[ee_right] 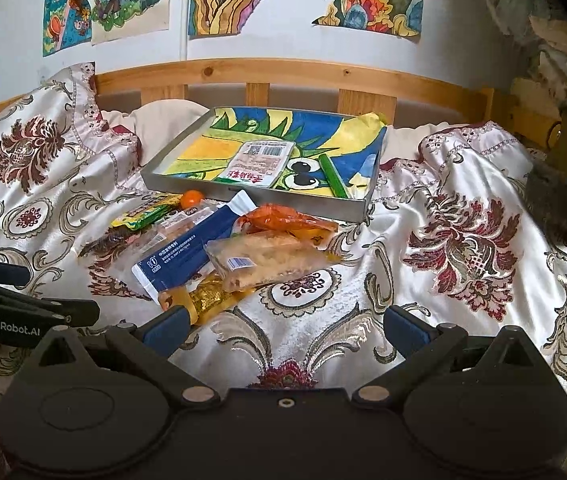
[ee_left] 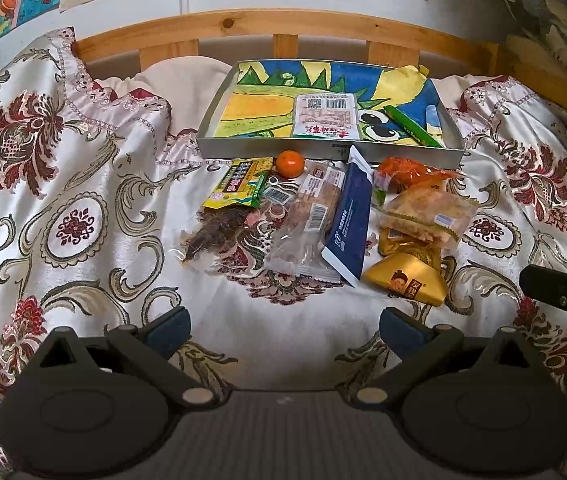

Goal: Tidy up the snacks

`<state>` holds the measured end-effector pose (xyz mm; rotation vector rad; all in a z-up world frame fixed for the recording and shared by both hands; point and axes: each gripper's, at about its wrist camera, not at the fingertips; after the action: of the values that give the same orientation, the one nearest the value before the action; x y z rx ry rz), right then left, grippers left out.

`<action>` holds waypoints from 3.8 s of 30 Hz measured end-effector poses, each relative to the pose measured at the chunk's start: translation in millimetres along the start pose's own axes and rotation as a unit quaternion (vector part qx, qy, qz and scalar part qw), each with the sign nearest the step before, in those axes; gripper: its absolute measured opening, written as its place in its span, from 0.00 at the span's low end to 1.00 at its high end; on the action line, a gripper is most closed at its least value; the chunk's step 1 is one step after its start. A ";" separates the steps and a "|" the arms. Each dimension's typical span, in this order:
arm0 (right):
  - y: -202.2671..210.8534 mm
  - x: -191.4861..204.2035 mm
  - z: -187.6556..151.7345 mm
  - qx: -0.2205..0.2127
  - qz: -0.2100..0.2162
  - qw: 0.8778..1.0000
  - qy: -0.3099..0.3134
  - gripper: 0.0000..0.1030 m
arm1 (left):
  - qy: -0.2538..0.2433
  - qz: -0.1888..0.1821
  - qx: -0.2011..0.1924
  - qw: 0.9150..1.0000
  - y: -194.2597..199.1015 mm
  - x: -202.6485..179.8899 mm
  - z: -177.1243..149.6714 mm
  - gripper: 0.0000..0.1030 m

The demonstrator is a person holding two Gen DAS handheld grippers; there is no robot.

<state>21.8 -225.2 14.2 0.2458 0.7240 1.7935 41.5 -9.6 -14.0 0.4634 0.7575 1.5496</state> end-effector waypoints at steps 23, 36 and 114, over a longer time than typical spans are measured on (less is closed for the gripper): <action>-6.4 -4.4 1.0 0.022 0.009 1.000 -0.017 0.99 | -0.017 0.029 0.003 0.999 -5.4 -3.3 2.3 1.00; -13.6 -23.0 18.7 0.032 0.017 0.999 -0.025 0.99 | -0.039 0.064 -0.004 0.997 -14.3 -9.7 6.9 1.00; -123.0 -87.3 52.0 0.033 0.156 0.980 -0.116 0.99 | -0.222 -0.129 0.038 0.966 -67.9 -89.4 27.6 0.96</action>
<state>175.7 -264.9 -0.5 0.6322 0.6010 1.9950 120.7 -92.3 -29.6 0.7114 0.5049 1.1208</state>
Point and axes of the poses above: each gripper's, at about its wrist camera, not at the fingertips, and y roughly against the way its jaws point, x to its left, z to its top, and after that the axes turned 11 degrees about y, right-handed
